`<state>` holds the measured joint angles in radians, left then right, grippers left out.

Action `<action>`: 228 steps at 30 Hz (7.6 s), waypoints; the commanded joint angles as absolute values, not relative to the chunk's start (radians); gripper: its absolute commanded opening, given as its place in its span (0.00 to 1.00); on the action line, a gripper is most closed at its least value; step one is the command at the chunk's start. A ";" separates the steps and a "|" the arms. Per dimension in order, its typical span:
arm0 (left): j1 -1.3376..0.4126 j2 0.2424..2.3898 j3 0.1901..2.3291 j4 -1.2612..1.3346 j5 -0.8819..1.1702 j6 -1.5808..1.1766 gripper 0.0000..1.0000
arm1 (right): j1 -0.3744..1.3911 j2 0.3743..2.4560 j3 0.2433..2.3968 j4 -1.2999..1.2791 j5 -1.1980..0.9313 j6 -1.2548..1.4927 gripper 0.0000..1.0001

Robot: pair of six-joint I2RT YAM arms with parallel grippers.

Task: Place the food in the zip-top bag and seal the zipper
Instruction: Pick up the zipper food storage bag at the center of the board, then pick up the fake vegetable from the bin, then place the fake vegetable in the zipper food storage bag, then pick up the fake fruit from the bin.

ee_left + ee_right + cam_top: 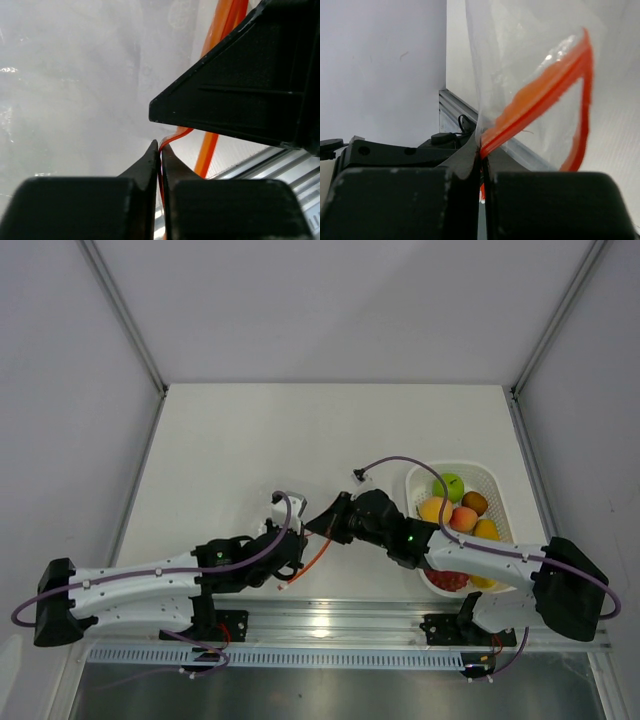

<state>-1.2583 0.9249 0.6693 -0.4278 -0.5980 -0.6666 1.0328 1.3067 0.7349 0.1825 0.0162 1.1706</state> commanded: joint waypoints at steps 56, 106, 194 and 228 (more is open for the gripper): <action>-0.951 0.928 0.770 -0.391 -0.285 -0.525 0.01 | 0.310 0.902 0.730 -0.959 0.494 1.035 0.80; -0.933 0.910 0.785 -0.408 -0.164 -0.520 0.01 | 0.179 1.016 0.569 -0.673 0.407 0.913 0.25; -0.765 0.887 0.729 -0.272 0.406 -0.589 0.01 | 0.361 0.888 0.927 -1.119 0.368 1.236 1.00; -0.703 0.917 0.664 -0.160 0.538 -0.627 0.01 | 0.341 1.186 0.644 -1.098 0.238 1.494 0.91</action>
